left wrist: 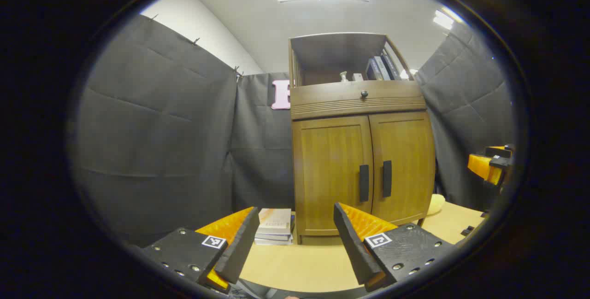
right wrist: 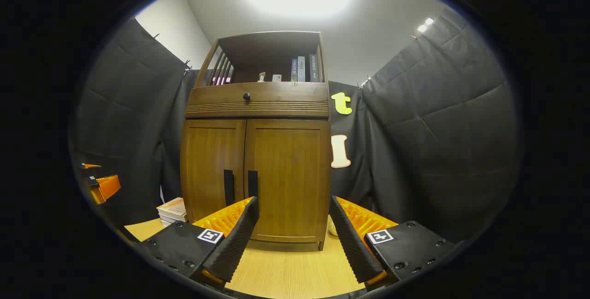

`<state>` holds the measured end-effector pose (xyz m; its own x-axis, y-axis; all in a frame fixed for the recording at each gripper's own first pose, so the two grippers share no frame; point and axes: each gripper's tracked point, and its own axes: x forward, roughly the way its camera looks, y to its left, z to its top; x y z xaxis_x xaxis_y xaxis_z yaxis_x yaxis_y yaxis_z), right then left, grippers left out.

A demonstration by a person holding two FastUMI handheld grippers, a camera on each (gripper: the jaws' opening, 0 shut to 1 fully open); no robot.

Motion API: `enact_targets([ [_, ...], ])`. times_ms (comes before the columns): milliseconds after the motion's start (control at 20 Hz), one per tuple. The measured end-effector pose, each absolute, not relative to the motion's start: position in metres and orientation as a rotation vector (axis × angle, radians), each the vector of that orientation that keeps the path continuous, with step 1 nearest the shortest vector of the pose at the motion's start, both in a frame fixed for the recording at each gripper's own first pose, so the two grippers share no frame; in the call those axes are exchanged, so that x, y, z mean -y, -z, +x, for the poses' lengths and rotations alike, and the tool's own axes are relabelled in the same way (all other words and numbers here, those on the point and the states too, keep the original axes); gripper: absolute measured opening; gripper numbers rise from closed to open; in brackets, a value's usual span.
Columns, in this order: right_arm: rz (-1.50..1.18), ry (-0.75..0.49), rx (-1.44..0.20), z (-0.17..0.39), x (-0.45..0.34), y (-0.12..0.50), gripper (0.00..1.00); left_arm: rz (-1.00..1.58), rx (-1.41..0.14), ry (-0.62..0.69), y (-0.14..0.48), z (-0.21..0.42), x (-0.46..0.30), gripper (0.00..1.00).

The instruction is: Open the right door of the double-door shoe cabinet with the right hand, and open the left door with the left hand.

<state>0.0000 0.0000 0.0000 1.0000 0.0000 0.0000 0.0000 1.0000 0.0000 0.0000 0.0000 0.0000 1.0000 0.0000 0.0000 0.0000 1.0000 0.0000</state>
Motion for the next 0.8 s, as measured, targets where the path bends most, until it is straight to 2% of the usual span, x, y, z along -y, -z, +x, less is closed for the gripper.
enact_targets([
  [500, 0.003, -0.011, -0.009, 0.001, -0.002, 0.001, 0.98, -0.005, 0.000, -0.008, 0.004, -0.005, -0.016, 0.94],
  [800, -0.005, -0.009, 0.042, -0.002, -0.004, -0.006, 0.96, -0.012, 0.015, 0.000, -0.004, -0.002, -0.032, 0.94],
])
